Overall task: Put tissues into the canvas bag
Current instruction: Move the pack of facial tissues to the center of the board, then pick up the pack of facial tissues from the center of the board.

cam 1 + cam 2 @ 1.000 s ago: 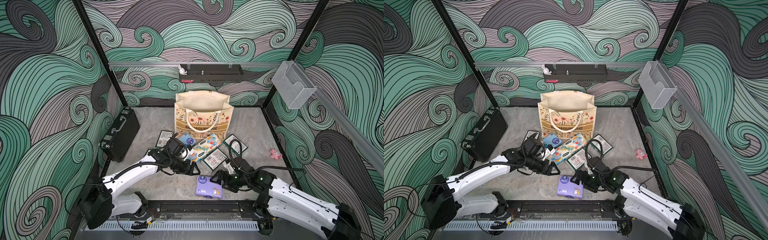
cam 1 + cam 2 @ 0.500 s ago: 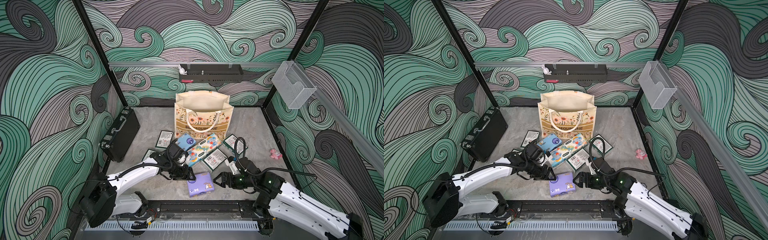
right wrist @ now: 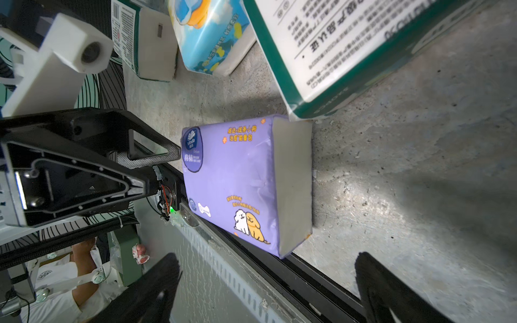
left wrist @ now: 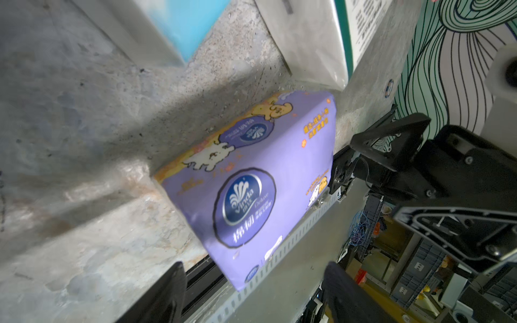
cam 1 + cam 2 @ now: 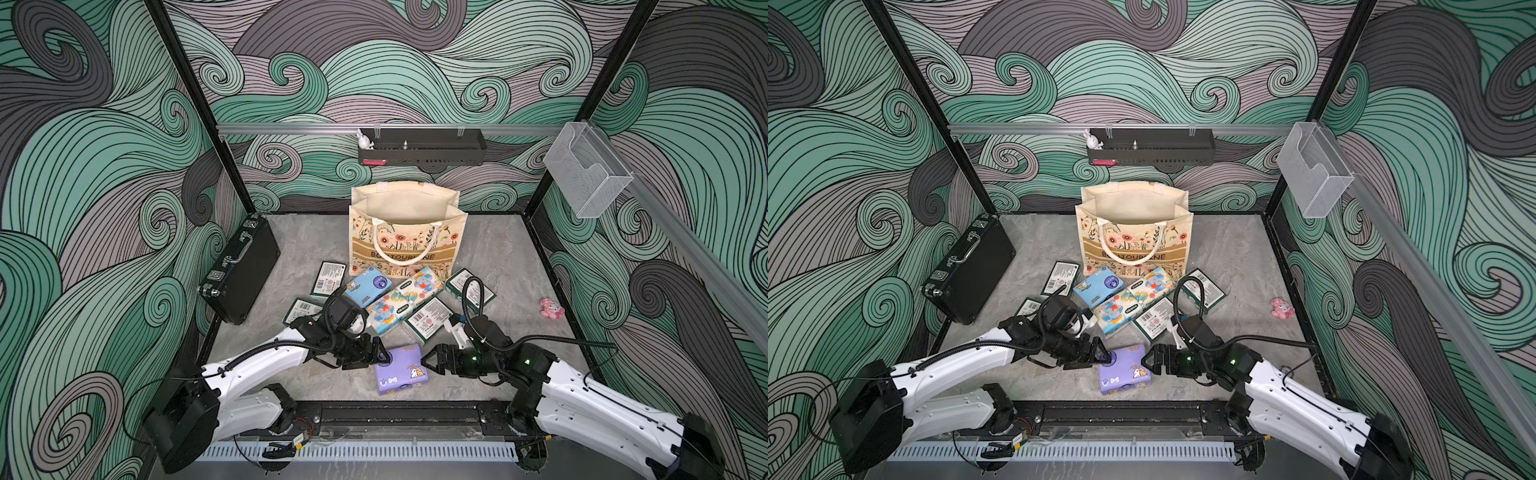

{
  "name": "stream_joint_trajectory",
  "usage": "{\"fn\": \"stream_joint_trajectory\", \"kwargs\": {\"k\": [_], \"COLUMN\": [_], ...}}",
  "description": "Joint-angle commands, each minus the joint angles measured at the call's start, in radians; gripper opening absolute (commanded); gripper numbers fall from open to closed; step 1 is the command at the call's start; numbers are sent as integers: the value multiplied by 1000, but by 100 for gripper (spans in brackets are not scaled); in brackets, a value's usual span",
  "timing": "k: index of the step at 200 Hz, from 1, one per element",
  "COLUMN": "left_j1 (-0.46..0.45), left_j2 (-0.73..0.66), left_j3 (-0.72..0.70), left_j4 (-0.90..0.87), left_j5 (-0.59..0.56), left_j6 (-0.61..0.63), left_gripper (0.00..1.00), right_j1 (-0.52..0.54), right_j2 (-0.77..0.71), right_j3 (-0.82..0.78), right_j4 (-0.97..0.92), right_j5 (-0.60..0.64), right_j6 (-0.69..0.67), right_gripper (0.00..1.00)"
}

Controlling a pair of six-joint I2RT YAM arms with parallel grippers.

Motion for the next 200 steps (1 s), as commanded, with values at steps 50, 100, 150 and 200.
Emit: {"fn": "stream_joint_trajectory", "kwargs": {"k": [50, 100, 150, 200], "left_j1": [21, 22, 22, 21], "left_j2": [227, 214, 125, 129], "left_j3": [230, 240, 135, 108], "left_j4": [53, -21, -80, -13], "left_j5": [-40, -44, -59, -40], "left_j6": [55, 100, 144, 111], "left_gripper": [82, 78, 65, 51], "right_j1": [-12, -16, -20, -22], "right_j2": [19, -19, -69, -17], "right_j3": [-33, -67, -176, -315], "right_j4": [92, 91, 214, 486], "right_j5": [77, 72, 6, -25], "right_j6": [3, 11, 74, 195], "right_gripper": [99, 99, 99, 99]}}
